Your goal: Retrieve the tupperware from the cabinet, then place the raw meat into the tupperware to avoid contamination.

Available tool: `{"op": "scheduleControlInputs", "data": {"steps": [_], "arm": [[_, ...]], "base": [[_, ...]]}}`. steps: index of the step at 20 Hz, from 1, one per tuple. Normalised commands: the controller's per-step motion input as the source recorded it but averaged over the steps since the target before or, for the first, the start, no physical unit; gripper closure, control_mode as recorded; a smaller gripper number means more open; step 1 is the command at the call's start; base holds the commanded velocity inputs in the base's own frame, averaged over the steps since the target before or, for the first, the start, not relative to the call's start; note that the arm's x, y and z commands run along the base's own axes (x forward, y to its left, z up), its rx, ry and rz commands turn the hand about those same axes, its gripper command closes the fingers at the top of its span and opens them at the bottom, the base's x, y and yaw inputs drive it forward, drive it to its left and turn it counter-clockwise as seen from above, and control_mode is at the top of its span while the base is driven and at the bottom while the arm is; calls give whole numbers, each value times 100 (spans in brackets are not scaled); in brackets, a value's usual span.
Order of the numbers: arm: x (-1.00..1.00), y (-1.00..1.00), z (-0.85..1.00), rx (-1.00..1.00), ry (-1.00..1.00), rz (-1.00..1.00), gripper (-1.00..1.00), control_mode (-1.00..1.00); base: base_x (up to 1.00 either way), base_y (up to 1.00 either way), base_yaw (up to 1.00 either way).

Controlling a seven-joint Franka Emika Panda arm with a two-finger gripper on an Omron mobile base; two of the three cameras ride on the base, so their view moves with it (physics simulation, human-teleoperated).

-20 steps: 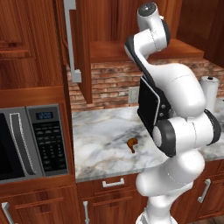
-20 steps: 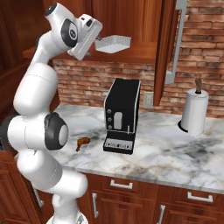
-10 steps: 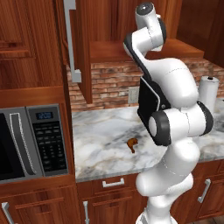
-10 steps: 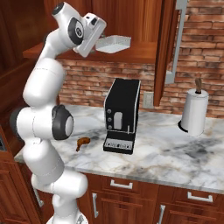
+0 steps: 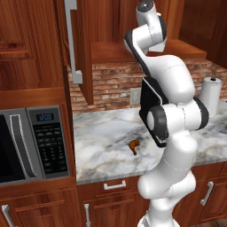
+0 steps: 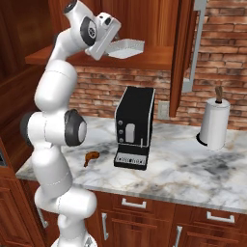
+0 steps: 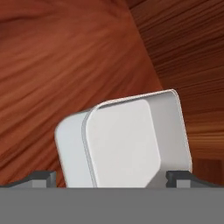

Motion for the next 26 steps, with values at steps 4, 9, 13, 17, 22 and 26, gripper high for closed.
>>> {"op": "scheduleControlInputs", "data": {"steps": [4,9,13,17,22,26], "arm": [[4,0,-13,1,4,0,-100,-100],[0,0,-19,3,4,0,-100,-100],[0,-2,-33,2,2,0,-100,-100],[0,-2,-39,0,1,0,-100,-100],[2,0,-28,2,0,0,100,-100],[3,0,-16,3,0,0,100,-100]], "base": [[0,0,0],[0,0,0],[0,0,0],[0,0,0],[0,0,0],[0,0,0]]}}
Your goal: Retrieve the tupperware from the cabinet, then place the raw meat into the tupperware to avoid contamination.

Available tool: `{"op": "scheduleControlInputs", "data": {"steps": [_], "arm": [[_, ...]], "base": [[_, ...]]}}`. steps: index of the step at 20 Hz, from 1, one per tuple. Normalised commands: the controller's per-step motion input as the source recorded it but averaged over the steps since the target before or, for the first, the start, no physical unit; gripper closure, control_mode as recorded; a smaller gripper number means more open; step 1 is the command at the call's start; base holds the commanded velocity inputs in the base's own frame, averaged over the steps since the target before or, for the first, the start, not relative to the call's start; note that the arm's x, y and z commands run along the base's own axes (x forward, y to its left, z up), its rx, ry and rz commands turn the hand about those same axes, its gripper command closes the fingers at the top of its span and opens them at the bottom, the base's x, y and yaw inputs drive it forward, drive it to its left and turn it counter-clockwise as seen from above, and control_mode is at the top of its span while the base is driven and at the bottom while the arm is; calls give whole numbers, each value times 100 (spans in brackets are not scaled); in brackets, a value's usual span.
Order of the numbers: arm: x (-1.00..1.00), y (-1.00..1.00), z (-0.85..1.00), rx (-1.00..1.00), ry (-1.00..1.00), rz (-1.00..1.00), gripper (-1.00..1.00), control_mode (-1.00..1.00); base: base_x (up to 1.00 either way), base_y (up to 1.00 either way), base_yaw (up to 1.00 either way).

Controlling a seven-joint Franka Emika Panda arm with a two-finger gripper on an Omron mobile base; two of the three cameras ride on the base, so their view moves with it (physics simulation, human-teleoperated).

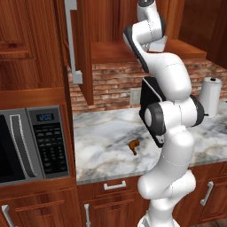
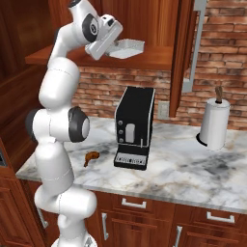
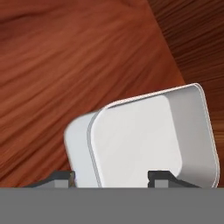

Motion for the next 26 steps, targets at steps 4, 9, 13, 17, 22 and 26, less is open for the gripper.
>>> {"op": "scheduleControlInputs", "data": {"steps": [4,9,13,17,22,26], "arm": [[0,0,-18,3,1,0,100,-100],[0,0,-20,4,3,0,100,-100],[0,0,-17,3,1,0,100,-100],[2,0,-2,0,0,0,100,-100],[1,8,0,-1,-4,0,100,-100],[0,15,0,-6,-17,0,100,-100]], "base": [[0,0,0],[0,0,0],[0,0,0],[0,0,0],[0,0,0],[0,0,0]]}}
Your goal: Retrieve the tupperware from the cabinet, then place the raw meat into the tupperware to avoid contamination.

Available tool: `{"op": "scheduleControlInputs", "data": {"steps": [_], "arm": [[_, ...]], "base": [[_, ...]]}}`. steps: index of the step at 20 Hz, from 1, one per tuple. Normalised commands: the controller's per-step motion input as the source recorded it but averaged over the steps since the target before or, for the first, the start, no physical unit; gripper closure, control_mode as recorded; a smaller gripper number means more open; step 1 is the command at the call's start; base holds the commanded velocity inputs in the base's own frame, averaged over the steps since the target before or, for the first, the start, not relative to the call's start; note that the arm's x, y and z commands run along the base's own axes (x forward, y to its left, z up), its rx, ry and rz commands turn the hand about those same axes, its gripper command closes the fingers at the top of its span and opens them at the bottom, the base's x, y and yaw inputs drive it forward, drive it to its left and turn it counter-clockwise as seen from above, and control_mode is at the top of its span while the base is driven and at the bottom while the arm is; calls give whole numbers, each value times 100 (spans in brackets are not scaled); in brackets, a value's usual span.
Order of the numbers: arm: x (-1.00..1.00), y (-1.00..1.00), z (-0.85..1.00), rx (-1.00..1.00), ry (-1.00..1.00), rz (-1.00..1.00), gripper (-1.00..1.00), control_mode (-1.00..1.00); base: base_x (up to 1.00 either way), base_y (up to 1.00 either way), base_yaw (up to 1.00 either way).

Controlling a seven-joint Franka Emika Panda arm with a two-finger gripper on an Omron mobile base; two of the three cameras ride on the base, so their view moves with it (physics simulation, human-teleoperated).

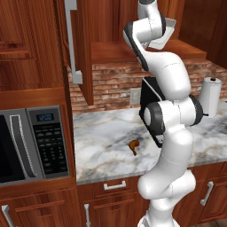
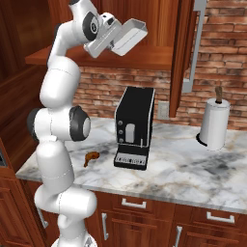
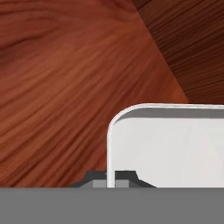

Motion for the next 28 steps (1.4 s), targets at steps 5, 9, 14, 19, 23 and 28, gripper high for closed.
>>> {"op": "scheduleControlInputs", "data": {"steps": [5,9,14,19,23,28], "arm": [[1,6,0,-6,-18,0,100,-100],[1,0,0,-7,-15,0,100,-100],[-5,0,2,-2,-6,0,100,-100],[-31,2,0,-2,-2,0,100,-100],[-39,0,1,-3,-4,0,100,-100],[-50,0,3,0,-2,0,100,-100]], "base": [[0,0,0],[0,0,0],[0,0,0],[0,0,0],[0,0,0],[0,0,0]]}}
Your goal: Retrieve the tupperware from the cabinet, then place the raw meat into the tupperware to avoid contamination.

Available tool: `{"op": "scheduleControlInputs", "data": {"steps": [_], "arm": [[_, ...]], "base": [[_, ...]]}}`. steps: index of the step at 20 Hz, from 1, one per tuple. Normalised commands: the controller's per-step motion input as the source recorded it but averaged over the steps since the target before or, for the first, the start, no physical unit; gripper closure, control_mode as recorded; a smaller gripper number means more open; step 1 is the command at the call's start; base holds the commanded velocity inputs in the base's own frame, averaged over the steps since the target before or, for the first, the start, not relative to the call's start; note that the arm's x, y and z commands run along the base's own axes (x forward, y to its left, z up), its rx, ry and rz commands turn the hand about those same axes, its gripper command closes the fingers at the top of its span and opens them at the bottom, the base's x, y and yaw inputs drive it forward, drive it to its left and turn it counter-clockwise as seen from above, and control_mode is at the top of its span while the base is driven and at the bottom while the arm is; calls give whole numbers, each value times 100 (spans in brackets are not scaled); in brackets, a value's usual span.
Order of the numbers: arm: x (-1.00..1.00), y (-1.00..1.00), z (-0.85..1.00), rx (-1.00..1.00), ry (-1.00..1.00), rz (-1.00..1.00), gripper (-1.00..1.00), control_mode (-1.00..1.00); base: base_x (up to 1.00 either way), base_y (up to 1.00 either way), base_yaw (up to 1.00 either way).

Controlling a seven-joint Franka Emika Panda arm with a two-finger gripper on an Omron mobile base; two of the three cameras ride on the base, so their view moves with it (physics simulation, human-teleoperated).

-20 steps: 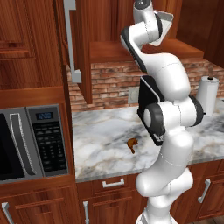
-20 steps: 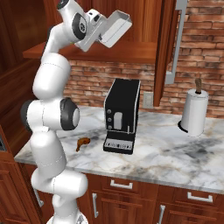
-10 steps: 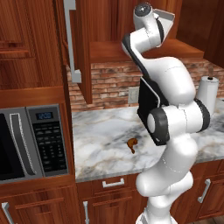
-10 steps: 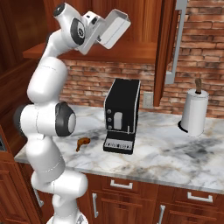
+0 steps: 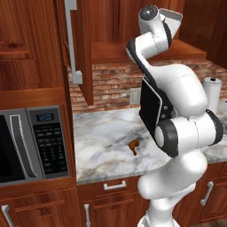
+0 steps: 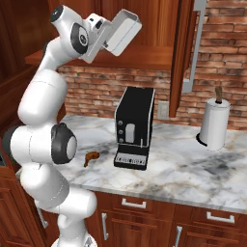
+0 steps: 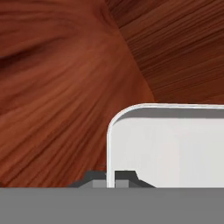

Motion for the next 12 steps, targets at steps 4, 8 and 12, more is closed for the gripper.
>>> {"op": "scheduleControlInputs", "data": {"steps": [4,8,12], "arm": [[-60,1,11,0,0,0,100,-100],[-59,3,13,0,0,0,100,-100],[-61,4,6,0,4,0,100,-100]], "base": [[0,0,0],[0,0,0],[0,0,0]]}}
